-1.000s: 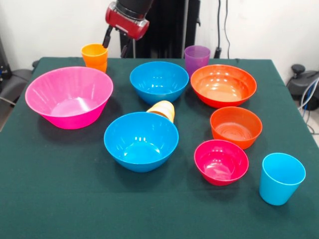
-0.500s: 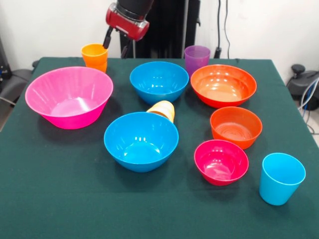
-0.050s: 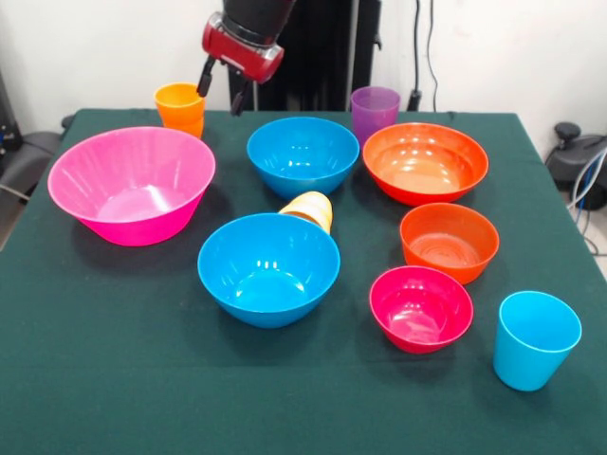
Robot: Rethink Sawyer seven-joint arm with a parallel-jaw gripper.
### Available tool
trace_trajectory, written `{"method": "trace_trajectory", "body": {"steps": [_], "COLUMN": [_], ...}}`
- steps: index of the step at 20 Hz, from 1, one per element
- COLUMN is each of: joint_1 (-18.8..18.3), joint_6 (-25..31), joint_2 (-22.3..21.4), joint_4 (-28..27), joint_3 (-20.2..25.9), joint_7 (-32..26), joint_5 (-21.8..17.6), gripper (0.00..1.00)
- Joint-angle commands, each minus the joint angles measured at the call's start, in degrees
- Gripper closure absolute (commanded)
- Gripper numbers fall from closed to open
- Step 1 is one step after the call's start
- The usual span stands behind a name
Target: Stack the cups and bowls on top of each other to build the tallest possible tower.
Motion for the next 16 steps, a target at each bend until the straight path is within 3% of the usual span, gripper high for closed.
{"method": "trace_trajectory", "body": {"steps": [1, 16], "joint_1": [0.9, -0.8], "joint_6": [0.3, 1.4], "joint_2": [4.3, 3.9], "joint_4": [-5.4, -5.8], "joint_3": [4.8, 5.1], "joint_7": [2.0, 0.3], "joint_5": [-2.1, -3.3], "gripper": [0.00, 0.00]}}
